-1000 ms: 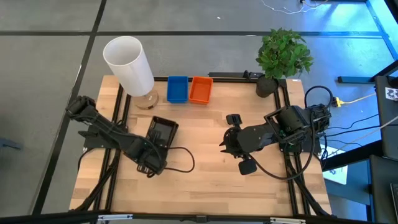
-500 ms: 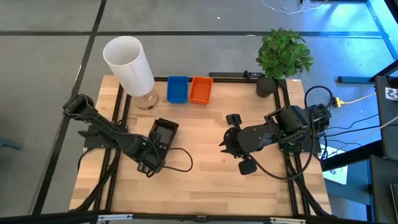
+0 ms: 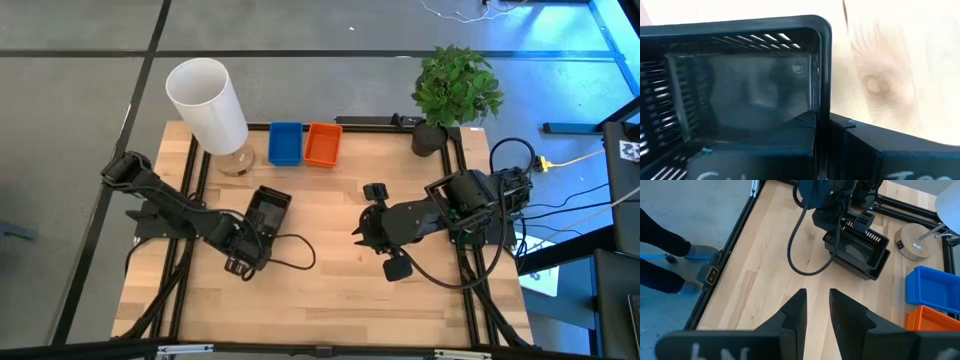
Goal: Stack baskets by color
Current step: Stack the black basket on top of the black basket on the table
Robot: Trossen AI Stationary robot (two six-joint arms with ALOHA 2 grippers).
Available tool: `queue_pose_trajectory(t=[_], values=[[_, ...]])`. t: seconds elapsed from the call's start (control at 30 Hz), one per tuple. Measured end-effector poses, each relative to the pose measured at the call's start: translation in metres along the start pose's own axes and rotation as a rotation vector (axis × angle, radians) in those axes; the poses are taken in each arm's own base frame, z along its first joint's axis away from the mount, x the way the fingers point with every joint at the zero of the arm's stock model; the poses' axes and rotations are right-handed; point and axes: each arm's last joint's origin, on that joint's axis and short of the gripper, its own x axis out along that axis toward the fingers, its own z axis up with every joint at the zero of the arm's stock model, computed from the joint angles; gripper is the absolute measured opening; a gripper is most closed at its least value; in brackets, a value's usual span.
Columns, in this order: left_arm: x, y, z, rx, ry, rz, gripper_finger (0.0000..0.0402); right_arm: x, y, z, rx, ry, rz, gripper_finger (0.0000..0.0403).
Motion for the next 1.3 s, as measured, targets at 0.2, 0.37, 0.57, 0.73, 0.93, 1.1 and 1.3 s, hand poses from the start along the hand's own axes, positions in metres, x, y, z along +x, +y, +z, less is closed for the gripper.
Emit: queue_pose_trajectory(t=[0.2,0.37,0.57,0.73,0.93,1.1,1.3], values=[[-0.010,0.003,0.008,0.062,-0.025,-0.005,0.0000,0.000,0.000,0.000,-0.001,0.000,0.000,0.0082],[-0.008,0.011,0.007,0.041,0.001,0.005,0.0000,0.000,0.000,0.000,-0.001,0.000,0.000,0.0082],[-0.005,0.024,0.007,0.038,0.019,0.004,0.0000,0.000,0.000,0.000,-0.002,0.000,0.000,0.0082],[-0.002,0.030,0.007,0.037,0.022,-0.025,0.0000,0.000,0.000,0.000,-0.005,0.000,0.000,0.0082],[0.004,0.033,0.002,0.036,0.046,-0.043,0.0000,0.000,0.000,0.000,-0.005,0.001,0.000,0.0082],[0.006,0.039,0.004,0.044,0.030,-0.038,0.0000,0.000,0.000,0.000,-0.005,0.001,0.000,0.0082],[0.008,0.044,0.004,0.005,0.031,-0.031,0.0007,0.000,0.000,0.000,-0.005,0.001,0.000,0.0082]])
